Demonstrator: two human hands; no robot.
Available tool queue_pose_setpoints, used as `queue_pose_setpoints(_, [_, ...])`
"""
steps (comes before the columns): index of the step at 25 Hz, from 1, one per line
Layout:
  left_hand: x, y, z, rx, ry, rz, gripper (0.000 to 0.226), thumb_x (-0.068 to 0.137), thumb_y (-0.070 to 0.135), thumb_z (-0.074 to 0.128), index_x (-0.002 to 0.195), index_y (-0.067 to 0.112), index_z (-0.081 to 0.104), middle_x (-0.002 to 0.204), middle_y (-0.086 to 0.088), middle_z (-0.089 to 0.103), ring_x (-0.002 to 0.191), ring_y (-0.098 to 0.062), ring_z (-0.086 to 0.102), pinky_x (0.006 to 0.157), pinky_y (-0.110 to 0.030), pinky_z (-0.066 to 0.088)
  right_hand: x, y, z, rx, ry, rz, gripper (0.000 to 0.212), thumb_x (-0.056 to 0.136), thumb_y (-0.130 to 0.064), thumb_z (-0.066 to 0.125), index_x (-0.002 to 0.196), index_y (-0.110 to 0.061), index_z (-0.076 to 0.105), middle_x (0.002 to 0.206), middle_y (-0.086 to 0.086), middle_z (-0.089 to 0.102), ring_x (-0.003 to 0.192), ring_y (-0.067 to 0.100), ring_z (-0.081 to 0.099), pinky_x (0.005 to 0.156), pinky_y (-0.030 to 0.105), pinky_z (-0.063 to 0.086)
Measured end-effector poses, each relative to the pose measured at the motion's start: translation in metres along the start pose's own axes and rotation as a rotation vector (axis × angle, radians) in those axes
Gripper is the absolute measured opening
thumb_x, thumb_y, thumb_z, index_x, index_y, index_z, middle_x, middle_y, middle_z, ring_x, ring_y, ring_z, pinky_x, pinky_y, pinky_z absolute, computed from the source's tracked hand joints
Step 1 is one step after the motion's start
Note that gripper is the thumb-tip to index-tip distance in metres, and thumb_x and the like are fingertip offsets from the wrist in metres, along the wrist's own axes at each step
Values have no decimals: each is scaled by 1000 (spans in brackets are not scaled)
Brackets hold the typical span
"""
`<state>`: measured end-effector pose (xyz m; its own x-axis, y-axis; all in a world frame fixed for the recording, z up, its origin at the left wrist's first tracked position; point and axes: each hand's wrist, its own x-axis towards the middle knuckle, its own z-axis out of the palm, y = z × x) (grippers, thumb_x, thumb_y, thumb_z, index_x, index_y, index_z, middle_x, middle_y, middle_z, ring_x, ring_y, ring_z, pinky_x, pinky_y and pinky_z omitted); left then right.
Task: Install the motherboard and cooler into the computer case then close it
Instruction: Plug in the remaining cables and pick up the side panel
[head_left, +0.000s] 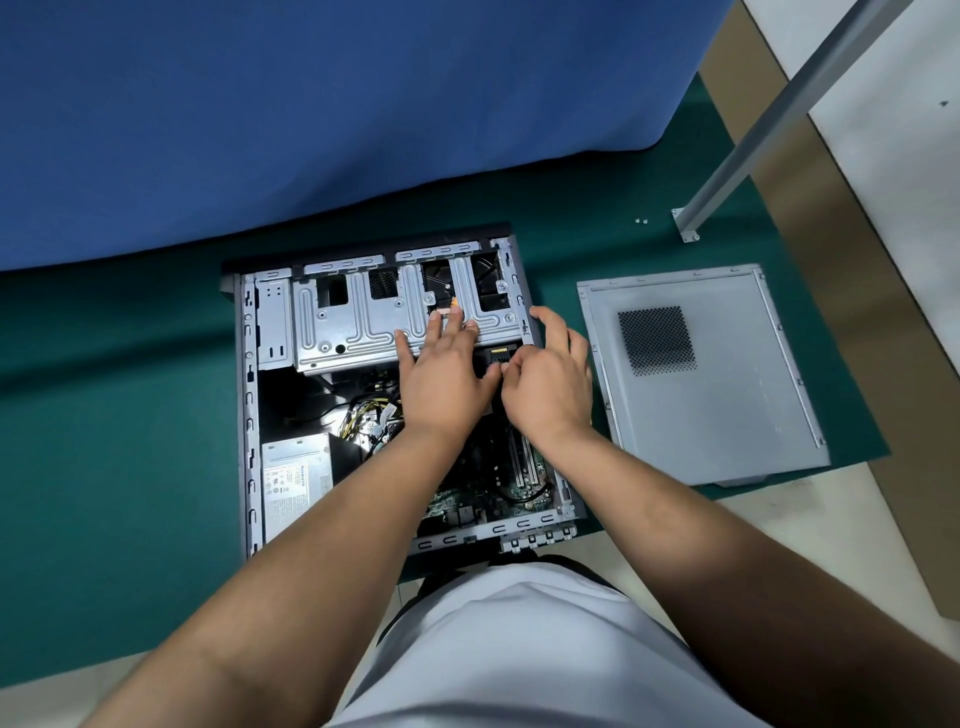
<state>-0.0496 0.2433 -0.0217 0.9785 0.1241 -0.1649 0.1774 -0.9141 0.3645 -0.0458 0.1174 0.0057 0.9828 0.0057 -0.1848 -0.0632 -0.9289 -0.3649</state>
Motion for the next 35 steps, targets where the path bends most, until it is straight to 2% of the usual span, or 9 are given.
queue_pose_setpoints(8, [0,2,-3,16,-25,3,60,98,52,55,149,21,47,169,0,24,158,-20,14,124,-61,-2,1,-4,0,10,-20,14,19,94,-25,60,94,-14,76,161,-10,26,128,25,41,102,43,42])
queue_pose_setpoints(20, [0,6,-1,17,-19,-18,57,97,49,53,147,21,50,167,1,29,157,-21,16,123,-63,-1,-1,2,8,-23,46,-38,22,98,-21,55,97,-8,73,160,-2,31,121,29,49,99,45,44])
queue_pose_setpoints(26, [0,4,-5,23,-27,-10,55,97,48,54,147,23,50,167,2,29,157,-19,18,124,-62,1,11,18,-7,-44,-19,-192,21,91,-14,62,112,-12,64,155,2,37,119,32,55,96,45,51])
queue_pose_setpoints(32, [1,4,-6,35,-42,-7,57,97,48,52,147,22,49,167,2,28,157,-19,18,124,-62,2,25,22,-6,-246,-33,-315,18,97,-20,60,110,-10,66,154,4,39,118,34,51,87,46,54])
queue_pose_setpoints(35, [0,4,-4,74,-40,1,60,97,49,50,150,21,47,168,1,28,157,-20,18,124,-63,5,25,25,-4,-272,1,-360,17,96,-21,61,108,-10,68,148,6,47,116,33,54,81,46,57])
